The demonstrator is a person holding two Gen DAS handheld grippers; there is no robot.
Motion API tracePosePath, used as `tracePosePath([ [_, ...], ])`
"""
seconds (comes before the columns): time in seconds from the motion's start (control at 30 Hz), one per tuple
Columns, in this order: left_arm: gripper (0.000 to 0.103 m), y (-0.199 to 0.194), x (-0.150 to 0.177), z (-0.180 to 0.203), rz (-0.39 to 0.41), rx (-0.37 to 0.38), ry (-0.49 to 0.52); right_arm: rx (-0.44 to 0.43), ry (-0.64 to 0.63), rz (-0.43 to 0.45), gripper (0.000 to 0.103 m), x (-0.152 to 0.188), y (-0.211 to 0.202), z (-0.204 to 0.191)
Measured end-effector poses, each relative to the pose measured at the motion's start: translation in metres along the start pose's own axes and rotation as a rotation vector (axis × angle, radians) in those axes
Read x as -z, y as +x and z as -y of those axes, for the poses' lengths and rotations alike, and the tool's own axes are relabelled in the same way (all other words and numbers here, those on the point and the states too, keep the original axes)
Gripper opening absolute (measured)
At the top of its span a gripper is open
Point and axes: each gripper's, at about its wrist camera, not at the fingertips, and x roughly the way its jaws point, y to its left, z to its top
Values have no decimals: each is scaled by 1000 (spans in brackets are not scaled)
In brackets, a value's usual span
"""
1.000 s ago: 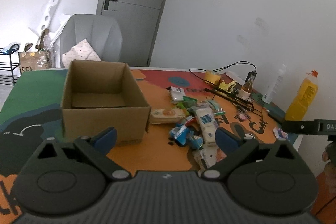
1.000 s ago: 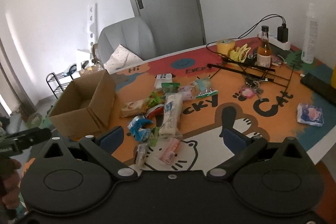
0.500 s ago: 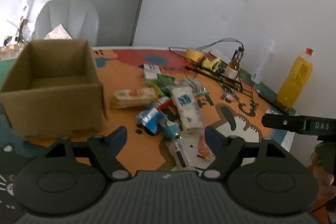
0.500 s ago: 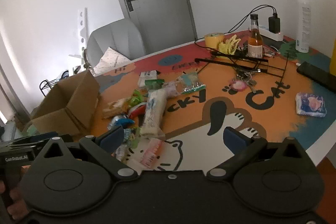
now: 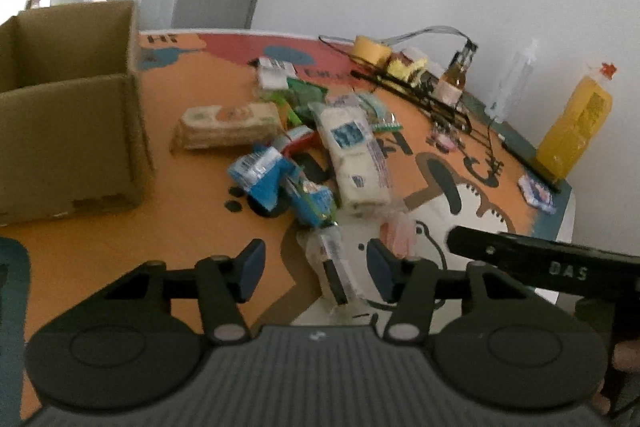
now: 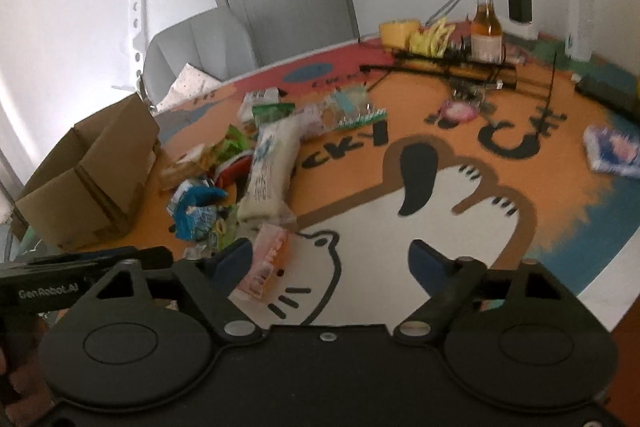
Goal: Organize snacks
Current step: 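Grasp the small clear snack bag with the left tool while the right tool grasps the pink packet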
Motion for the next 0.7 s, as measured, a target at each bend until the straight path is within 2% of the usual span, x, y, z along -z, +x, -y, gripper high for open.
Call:
tracePosePath([
  [0.17, 53, 14, -1, 5, -30, 9, 22, -14, -9, -9, 73, 1, 12, -8],
  [0.23, 46, 22, -1, 5, -54, 0, 23, -28, -3, -14, 70, 1, 15, -10],
  [0.33, 36, 23, 0, 5, -45, -28, 32, -37, 10, -27, 68, 3, 20, -13],
  [0.4, 19, 23, 0, 3, -47, -53, 40, -42, 5, -37, 67, 4, 23, -16],
  [0.57, 16, 17, -1, -11, -47, -41, 2, -33, -23, -40, 66, 7, 28, -27],
  [0.7, 16, 11, -1, -18, -44, -48, -11, 4, -49, -33, 54, 9, 30, -37],
])
